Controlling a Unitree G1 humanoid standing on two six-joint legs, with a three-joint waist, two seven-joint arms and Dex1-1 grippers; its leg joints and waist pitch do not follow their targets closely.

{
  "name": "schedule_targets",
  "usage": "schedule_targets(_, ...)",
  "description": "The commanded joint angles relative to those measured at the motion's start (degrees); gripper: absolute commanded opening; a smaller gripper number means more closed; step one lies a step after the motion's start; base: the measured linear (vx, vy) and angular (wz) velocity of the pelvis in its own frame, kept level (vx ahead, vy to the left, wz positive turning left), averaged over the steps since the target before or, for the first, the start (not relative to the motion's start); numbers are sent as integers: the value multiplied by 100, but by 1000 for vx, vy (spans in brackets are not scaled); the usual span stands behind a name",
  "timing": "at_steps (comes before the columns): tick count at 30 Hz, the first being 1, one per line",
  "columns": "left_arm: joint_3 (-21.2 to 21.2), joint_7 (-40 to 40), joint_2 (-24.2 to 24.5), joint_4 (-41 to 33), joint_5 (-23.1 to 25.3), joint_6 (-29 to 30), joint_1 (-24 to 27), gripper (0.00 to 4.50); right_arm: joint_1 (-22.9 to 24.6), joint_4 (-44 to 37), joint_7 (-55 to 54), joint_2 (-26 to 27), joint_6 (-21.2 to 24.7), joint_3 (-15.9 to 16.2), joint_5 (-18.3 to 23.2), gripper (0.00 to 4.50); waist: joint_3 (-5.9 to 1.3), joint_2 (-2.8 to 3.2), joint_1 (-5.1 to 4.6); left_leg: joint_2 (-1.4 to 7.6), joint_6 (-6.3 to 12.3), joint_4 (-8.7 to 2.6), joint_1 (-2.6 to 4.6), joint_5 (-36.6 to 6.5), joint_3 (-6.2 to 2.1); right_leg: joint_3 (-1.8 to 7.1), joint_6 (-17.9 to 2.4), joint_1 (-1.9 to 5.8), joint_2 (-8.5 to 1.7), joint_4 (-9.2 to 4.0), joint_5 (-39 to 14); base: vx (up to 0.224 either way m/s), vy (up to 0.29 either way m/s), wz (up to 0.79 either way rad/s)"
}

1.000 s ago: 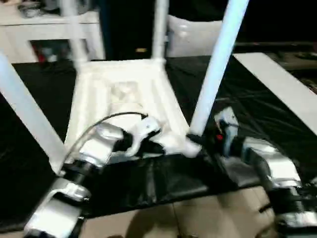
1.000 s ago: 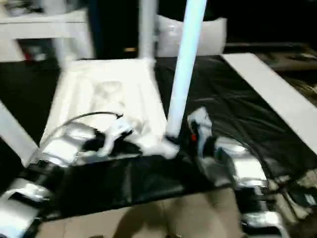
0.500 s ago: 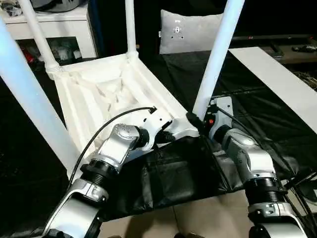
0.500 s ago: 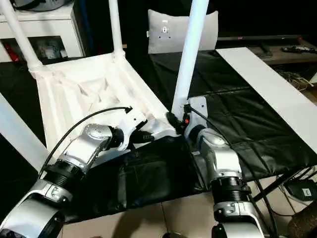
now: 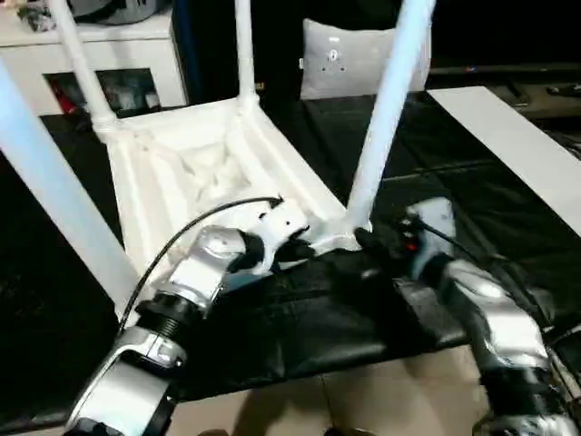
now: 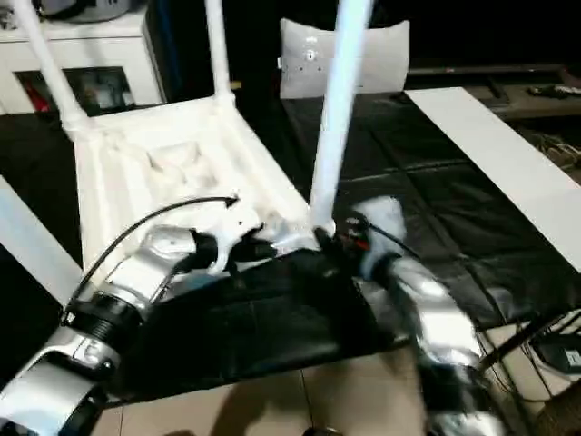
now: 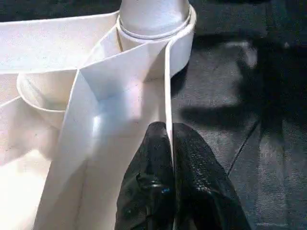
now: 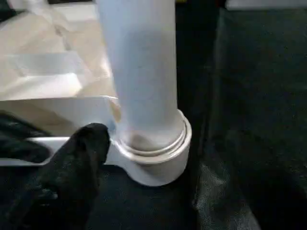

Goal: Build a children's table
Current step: Rotate table base

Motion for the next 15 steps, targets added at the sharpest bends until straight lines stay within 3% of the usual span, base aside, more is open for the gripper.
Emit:
schedule_targets(1,516,58,-76,-537,-554,-249,-23,55,47,-365,203,-117,-140,48,45,448,-435,-74,48,89,450,-332,-55,-609,-13,338,-367,460,-368,-470,-1966,0,0,0)
schedule_targets(5,563,-64,-81,-954,-776,-286,307,90,182,-848,585,-336,328,194,332,450,-408,-56,69,129,496,-345,-27,-753,-16,332,-498,435,-360,-482,-1998,0,0,0)
schedule_targets(10,593,-128,-4,-1631,-933,-5,770,123,109,-1223,849,-214,654,254,796,450,-395,-27,60,122,417,-361,8,-919,-18,310,-248,392,-357,-569,-2483,0,0,0)
schedule_targets(11,613,-174,24,-1916,-1027,166,917,132,84,-1319,891,-140,757,300,933,450,-393,-62,66,118,404,-361,11,-929,-15,306,-211,387,-346,-576,-2529,0,0,0)
schedule_targets(14,610,-404,241,-2878,-1436,750,1439,142,-52,-1390,817,73,803,450,1012,450,-376,-39,81,173,294,-406,7,-987,-47,327,-286,374,-389,-545,-2553,0,0,0)
schedule_targets(15,621,-473,330,-3071,-1535,915,1589,166,-144,-1280,713,149,730,444,934,450,-382,-30,88,168,271,-393,27,-1004,-39,332,-292,361,-386,-541,-2542,0,0,0)
